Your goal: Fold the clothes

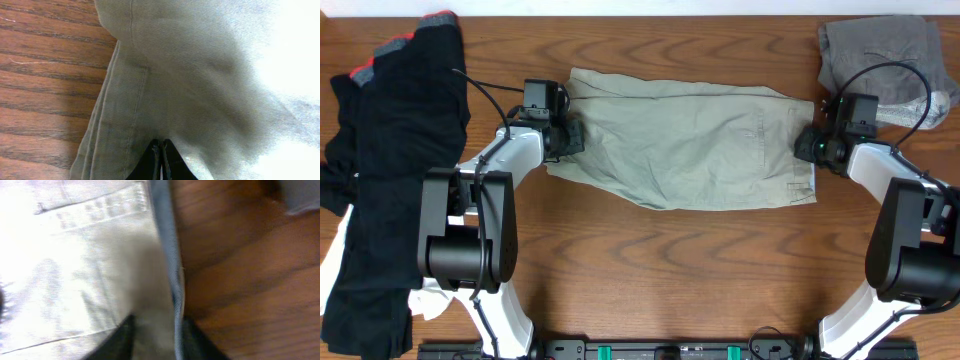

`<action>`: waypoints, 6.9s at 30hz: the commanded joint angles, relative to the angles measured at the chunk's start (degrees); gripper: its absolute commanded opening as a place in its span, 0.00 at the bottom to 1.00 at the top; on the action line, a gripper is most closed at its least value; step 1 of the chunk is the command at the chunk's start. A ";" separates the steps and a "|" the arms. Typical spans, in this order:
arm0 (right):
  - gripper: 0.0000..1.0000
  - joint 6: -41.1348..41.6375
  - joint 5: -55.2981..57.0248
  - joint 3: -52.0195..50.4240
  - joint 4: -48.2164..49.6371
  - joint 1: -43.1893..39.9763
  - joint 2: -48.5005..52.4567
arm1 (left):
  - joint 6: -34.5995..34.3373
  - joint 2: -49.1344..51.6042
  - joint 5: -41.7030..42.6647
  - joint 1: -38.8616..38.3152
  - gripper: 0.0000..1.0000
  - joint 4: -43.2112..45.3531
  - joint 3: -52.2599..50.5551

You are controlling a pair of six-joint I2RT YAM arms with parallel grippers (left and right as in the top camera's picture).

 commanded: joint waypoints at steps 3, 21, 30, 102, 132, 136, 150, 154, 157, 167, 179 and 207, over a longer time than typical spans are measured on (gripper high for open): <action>0.01 5.16 -7.45 -1.33 -1.95 0.46 2.69 | -0.50 2.36 -3.15 0.74 0.06 -1.66 -0.39; 0.01 -1.29 -9.09 7.82 -24.50 -6.12 -16.17 | -1.18 1.53 2.51 0.50 0.06 -8.31 -0.37; 0.01 -4.46 -13.79 17.81 -32.30 -0.42 -17.55 | -2.56 -0.35 12.17 -1.03 0.06 -9.27 -0.37; 0.01 -3.19 -12.41 18.80 -25.46 3.93 -25.75 | -14.43 -1.01 10.64 -12.15 0.06 -0.74 1.92; 0.01 4.37 -10.25 18.78 6.64 35.34 1.38 | -9.20 -8.57 9.97 2.84 0.06 -8.68 1.92; 0.01 5.46 -10.25 18.78 9.29 36.72 2.51 | -8.50 -10.34 9.94 5.22 0.06 -9.51 1.92; 0.99 5.22 -11.93 18.80 17.16 43.67 2.23 | -8.39 -10.43 9.90 5.95 0.06 -9.27 1.92; 0.99 5.14 -12.79 18.80 13.16 41.70 -1.57 | -8.39 -10.43 9.92 6.27 0.06 -9.31 1.92; 0.99 3.15 -10.69 18.80 7.85 38.86 -4.24 | -8.39 -10.43 9.94 6.25 0.06 -9.31 1.92; 0.99 2.58 -4.00 18.78 -10.45 32.50 -4.33 | -8.41 -10.43 9.97 6.16 0.06 -9.49 1.92; 0.08 2.62 4.48 17.70 -20.15 32.94 -3.63 | -3.65 -10.43 10.34 3.89 0.06 -11.17 1.90; 0.01 7.87 3.74 -0.59 -10.01 28.39 2.97 | -3.67 -10.43 10.29 3.98 0.17 -9.90 1.90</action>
